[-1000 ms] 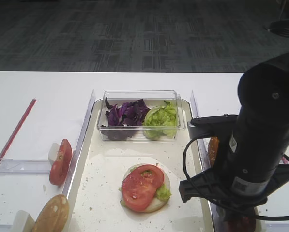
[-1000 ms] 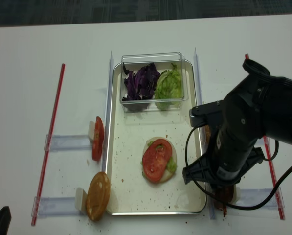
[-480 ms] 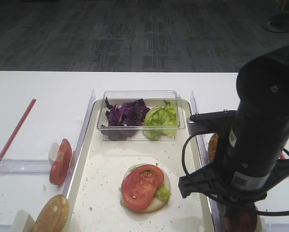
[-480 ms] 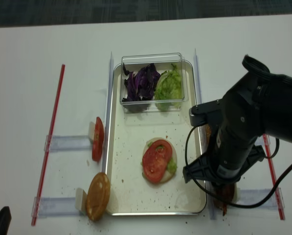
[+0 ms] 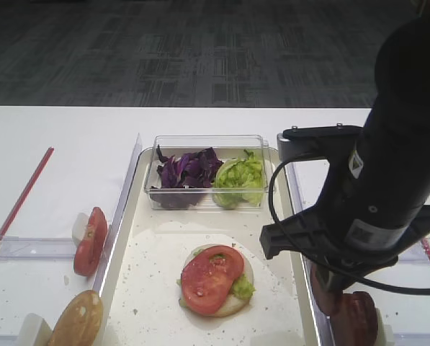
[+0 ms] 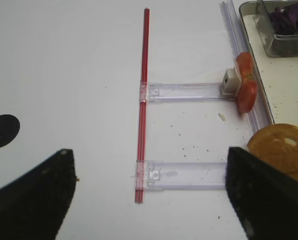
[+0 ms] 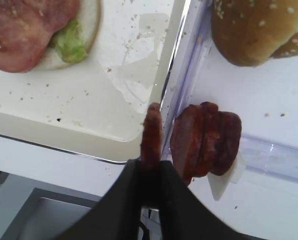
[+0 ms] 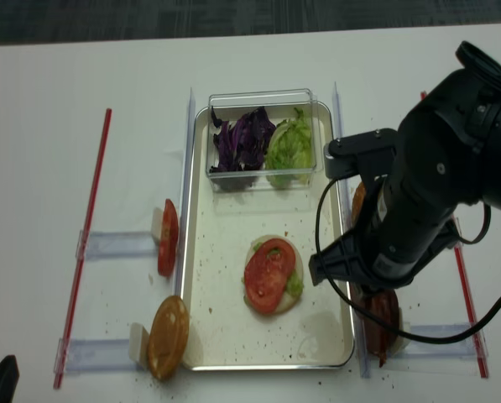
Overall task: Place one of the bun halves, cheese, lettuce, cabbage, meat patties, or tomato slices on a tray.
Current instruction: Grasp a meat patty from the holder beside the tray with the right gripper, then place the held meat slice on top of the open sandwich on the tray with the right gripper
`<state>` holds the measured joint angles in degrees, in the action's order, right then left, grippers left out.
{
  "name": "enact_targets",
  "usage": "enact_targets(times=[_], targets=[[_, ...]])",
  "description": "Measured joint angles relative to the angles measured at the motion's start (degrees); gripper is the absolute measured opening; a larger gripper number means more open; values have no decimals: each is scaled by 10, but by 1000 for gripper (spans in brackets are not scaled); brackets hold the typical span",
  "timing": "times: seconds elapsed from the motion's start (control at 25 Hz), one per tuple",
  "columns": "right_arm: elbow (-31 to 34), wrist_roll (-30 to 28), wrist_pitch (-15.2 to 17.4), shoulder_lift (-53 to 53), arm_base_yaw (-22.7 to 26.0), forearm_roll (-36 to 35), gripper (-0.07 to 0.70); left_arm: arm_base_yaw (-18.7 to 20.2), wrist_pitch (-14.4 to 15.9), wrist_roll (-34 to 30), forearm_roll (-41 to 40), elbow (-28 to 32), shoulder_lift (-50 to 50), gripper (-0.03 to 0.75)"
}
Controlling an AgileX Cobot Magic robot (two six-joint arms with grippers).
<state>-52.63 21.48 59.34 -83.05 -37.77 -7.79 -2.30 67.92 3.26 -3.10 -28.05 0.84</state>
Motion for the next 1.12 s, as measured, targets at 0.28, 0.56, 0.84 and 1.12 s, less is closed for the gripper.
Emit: enact_targets(times=[0.28, 0.56, 0.84, 1.12], targets=[[-1, 1, 2, 1, 0, 0, 118, 0, 0, 0, 0, 0, 0, 565], [-39, -1, 0, -20, 0, 5, 118, 0, 0, 0, 0, 0, 0, 565], [-122, -1, 27, -103, 0, 46, 118, 0, 0, 0, 0, 0, 0, 565], [-154, -34, 34, -136, 49, 21, 118, 0, 0, 0, 0, 0, 0, 565]])
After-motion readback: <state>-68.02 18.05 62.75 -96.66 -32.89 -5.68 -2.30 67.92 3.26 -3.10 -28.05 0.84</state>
